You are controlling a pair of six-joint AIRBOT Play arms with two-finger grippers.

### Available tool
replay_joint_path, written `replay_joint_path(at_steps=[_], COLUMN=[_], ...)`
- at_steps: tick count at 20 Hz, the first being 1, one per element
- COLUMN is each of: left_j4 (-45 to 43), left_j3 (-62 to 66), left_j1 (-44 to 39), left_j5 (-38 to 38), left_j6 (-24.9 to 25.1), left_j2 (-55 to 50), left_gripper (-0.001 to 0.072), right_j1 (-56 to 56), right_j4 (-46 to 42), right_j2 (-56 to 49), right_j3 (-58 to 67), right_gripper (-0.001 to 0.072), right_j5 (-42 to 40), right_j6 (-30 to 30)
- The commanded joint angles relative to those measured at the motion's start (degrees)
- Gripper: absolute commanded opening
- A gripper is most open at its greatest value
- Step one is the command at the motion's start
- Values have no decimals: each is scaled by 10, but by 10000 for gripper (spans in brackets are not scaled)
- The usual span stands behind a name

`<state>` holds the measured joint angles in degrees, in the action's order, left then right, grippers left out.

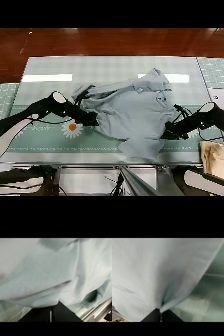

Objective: Fold the shirts.

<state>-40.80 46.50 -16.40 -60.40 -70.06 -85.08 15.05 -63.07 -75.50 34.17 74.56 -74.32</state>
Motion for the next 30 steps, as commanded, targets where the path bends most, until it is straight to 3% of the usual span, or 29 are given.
replay_joint_path(at_steps=[1,7,13,18,22,26,28,30], left_j4=[7,7,-39,-137,-134,-137,-151,-151], left_j3=[34,197,518,697,703,702,683,617], left_j1=[15,45,93,97,97,97,97,95], left_j5=[-14,-50,-37,-75,-195,-340,-433,-451], left_j6=[0,-1,-7,-103,-190,-269,-315,-324], left_j2=[10,180,369,433,458,455,445,441], left_gripper=[23,22,22,23,23,23,23,24], right_j1=[-17,-17,-16,-17,-17,-17,-33,-56], right_j4=[5,37,10,-40,-47,-135,-155,-155], right_j2=[5,196,371,387,387,380,360,317], right_j3=[17,244,555,740,785,786,786,785], right_gripper=[13,13,12,12,12,11,11,11], right_j5=[16,99,-50,-60,10,172,233,268], right_j6=[14,31,-19,-69,-80,-53,-66,-70])
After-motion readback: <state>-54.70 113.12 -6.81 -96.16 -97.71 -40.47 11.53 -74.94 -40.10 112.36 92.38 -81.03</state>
